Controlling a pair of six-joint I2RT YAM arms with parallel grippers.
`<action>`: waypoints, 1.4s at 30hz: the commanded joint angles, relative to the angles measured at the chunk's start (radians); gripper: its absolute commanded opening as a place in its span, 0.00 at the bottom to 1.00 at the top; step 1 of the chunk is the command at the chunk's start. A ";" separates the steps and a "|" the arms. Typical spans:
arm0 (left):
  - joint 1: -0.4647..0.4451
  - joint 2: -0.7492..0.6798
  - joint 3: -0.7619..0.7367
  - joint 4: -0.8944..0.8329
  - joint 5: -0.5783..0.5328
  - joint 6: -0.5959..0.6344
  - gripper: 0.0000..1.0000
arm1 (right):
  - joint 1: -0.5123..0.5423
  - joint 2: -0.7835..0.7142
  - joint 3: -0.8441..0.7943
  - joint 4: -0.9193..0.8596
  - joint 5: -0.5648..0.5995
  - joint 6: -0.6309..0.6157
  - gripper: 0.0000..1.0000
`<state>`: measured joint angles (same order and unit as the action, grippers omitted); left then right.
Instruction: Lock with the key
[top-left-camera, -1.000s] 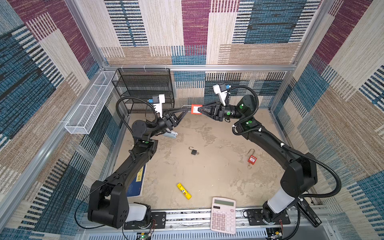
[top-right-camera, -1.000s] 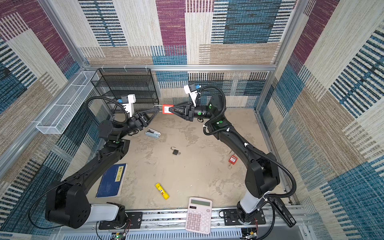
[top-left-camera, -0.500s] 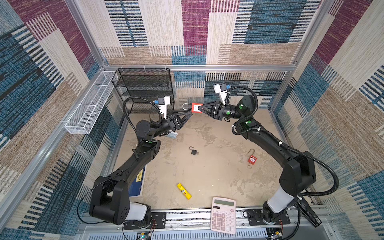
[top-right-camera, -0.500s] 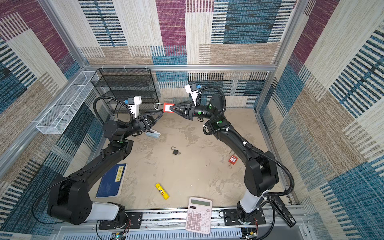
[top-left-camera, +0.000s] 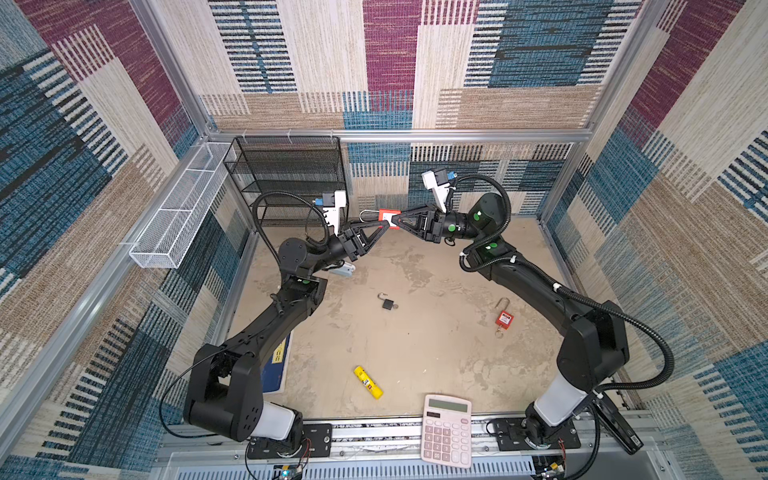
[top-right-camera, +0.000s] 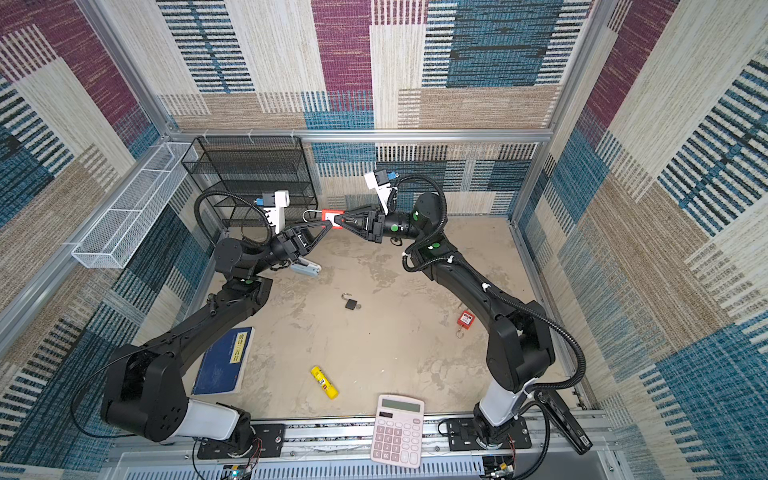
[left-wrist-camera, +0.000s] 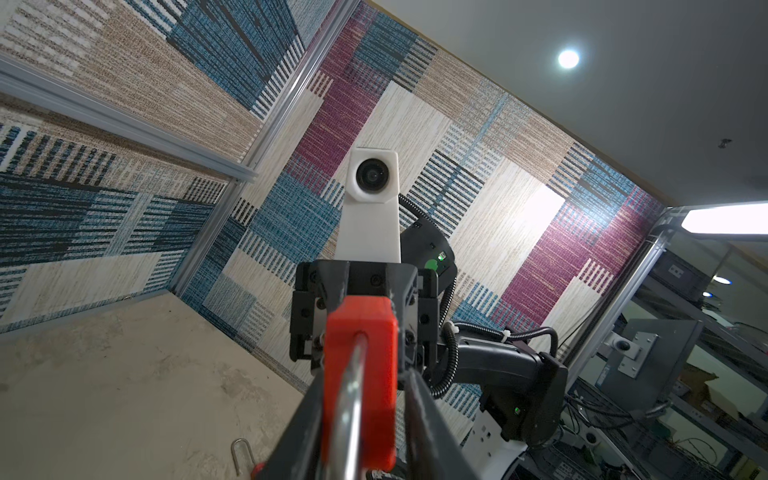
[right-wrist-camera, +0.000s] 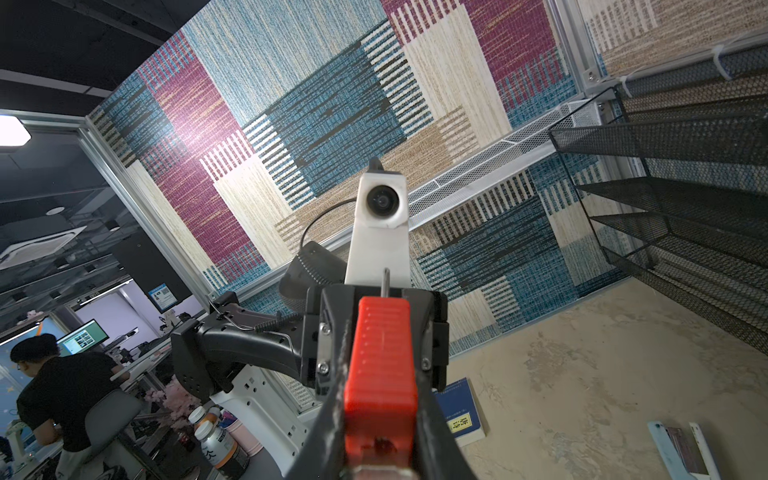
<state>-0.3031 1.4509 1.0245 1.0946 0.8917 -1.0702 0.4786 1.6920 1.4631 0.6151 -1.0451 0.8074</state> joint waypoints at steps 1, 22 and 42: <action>-0.001 -0.004 0.000 0.049 -0.017 0.002 0.22 | 0.002 -0.011 -0.006 0.044 -0.002 0.012 0.03; -0.002 0.006 0.003 0.073 -0.036 -0.009 0.15 | 0.009 -0.015 -0.041 0.115 0.022 0.045 0.04; 0.001 -0.005 0.013 0.073 -0.018 0.025 0.00 | 0.002 -0.056 -0.035 -0.041 0.014 -0.004 0.71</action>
<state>-0.3031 1.4528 1.0252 1.1240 0.8677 -1.0691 0.4839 1.6470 1.4239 0.6083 -1.0290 0.8070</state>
